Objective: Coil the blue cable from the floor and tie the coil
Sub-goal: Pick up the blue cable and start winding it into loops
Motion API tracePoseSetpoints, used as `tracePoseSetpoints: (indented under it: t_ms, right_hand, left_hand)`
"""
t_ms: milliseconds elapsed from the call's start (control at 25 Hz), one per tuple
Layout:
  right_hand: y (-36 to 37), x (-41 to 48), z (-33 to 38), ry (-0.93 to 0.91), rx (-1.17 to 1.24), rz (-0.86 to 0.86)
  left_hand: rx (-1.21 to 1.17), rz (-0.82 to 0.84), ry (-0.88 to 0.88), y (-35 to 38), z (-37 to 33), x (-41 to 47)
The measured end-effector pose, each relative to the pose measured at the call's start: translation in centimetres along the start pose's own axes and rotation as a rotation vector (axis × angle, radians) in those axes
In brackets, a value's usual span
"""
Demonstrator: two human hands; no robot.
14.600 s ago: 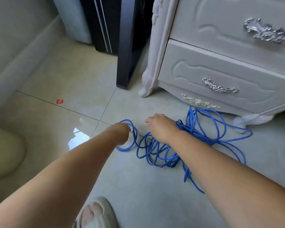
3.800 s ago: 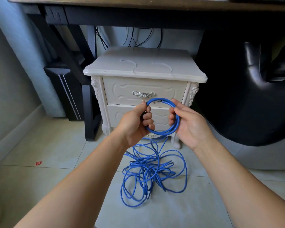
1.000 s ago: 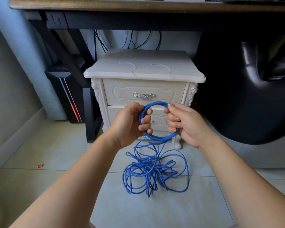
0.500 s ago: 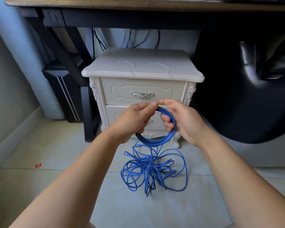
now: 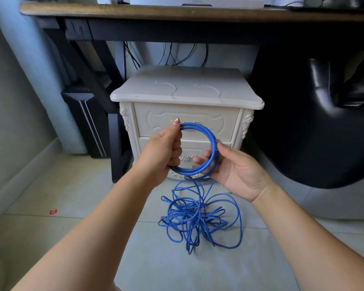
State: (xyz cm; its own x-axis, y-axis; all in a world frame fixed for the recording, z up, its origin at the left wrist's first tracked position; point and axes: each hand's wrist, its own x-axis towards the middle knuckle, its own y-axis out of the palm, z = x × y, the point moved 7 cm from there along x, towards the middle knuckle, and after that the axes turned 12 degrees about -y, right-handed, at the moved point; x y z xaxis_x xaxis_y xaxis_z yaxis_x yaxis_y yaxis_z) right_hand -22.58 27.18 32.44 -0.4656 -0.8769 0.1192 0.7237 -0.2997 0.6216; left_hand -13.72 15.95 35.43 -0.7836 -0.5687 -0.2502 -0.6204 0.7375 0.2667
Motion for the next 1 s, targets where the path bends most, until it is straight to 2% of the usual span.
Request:
tracePoseSetpoints:
  t_ms: [160, 280, 400, 520, 680, 840, 1000]
  right_hand:
    - [1.0, 0.3, 0.7, -0.038, 0.068, 0.0]
    - [1.2, 0.4, 0.6, -0.077, -0.002, -0.034]
    - [1.3, 0.5, 1.4, -0.147, -0.064, -0.054]
    - [1.0, 0.5, 2.1, -0.139, -0.108, -0.06]
    - [1.0, 0.4, 1.9, -0.072, -0.269, -0.007]
    - [0.9, 0.6, 1.8, -0.053, -0.411, 0.009]
    - [0.3, 0.5, 2.0, -0.085, -0.437, -0.042]
  left_hand:
    - [-0.06, -0.069, 0.031, 0.6, 0.1, -0.3]
    - [-0.083, -0.121, 0.048, 0.4, 0.4, -0.2]
    - [-0.093, -0.04, -0.017, 0.8, 0.9, 0.1]
    - [-0.052, 0.053, -0.11, 1.2, 1.2, 0.1]
    - [0.21, 0.04, -0.049, 1.1, 0.4, 0.4]
    - [0.711, -0.04, 0.238, 1.7, -0.7, 0.4]
    - [0.896, -0.053, 0.382, 2.1, -1.5, -0.1]
